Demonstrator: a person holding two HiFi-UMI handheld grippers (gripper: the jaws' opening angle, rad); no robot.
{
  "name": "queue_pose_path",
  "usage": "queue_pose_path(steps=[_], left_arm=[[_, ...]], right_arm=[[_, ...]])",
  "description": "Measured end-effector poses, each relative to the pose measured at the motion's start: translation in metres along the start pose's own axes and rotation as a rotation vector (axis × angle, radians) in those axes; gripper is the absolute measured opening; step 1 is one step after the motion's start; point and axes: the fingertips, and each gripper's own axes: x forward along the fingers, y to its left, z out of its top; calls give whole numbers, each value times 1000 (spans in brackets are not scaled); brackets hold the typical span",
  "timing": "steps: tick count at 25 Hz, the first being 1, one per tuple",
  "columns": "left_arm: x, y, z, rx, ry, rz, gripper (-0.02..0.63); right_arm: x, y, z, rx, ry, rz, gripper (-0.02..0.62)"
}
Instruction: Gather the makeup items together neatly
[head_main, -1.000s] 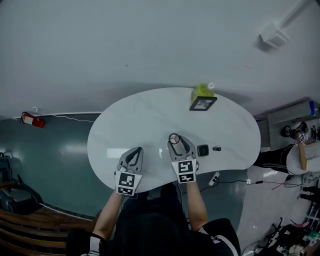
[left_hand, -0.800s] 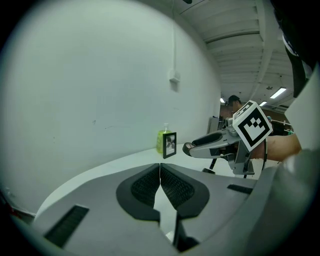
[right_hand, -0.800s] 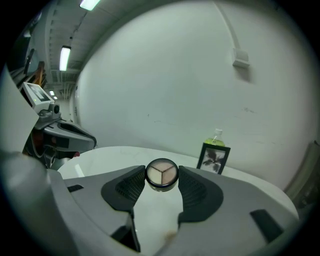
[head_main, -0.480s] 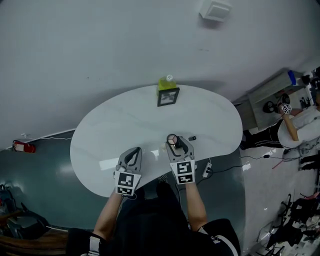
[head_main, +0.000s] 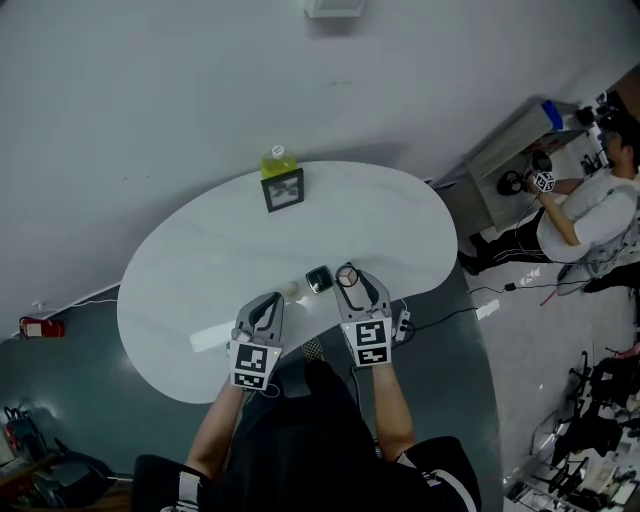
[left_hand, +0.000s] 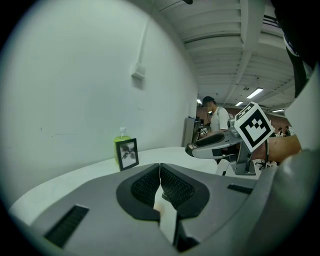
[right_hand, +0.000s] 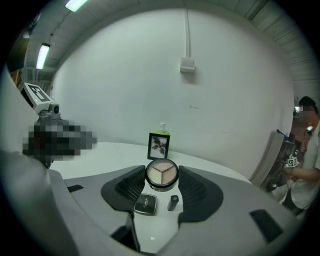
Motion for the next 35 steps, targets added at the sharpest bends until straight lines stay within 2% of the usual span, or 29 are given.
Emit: queue_pose_path(steps=[7, 12, 24, 35], left_arm=[[38, -36, 5, 15, 16, -49, 20], [60, -52, 3, 15, 41, -62, 20], [98, -54, -22, -51, 114, -9, 20], [116, -56, -49, -65, 181, 2, 20]], right_arm=[[-9, -53, -27, 28, 28, -56, 229], [-5, -78, -49, 41, 58, -65, 229], [48, -104, -105, 50, 136, 7, 229], [88, -110, -141, 60, 191, 61, 229]])
